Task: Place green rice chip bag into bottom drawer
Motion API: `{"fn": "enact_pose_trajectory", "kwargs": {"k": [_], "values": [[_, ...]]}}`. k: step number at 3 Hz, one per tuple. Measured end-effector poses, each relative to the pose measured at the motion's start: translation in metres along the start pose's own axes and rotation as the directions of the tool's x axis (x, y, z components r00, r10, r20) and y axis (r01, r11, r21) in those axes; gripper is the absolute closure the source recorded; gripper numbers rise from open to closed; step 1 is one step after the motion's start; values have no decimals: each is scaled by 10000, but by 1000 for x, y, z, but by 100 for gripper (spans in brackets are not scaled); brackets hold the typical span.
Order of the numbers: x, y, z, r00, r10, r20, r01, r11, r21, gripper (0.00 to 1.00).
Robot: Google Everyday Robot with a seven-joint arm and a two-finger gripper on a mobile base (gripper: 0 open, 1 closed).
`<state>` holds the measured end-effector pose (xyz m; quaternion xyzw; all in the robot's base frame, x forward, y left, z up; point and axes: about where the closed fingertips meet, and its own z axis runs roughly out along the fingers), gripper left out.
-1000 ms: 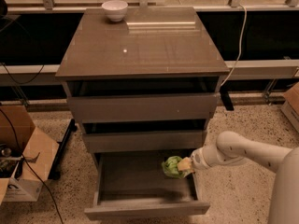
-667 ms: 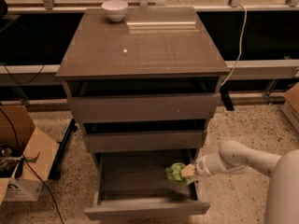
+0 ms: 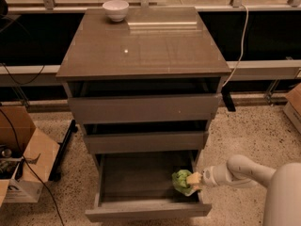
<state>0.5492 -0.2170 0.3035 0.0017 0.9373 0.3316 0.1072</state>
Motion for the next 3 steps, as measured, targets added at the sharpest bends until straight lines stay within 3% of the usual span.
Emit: {"fn": "enact_pose_trajectory", "kwargs": {"k": [1, 2, 3], "values": [[2, 2, 4, 10000, -24, -66, 24, 10000, -28, 31], [3, 3, 6, 9999, -24, -98, 24, 10000, -50, 8], [3, 3, 7, 9999, -25, -121, 24, 10000, -65, 0]]}}
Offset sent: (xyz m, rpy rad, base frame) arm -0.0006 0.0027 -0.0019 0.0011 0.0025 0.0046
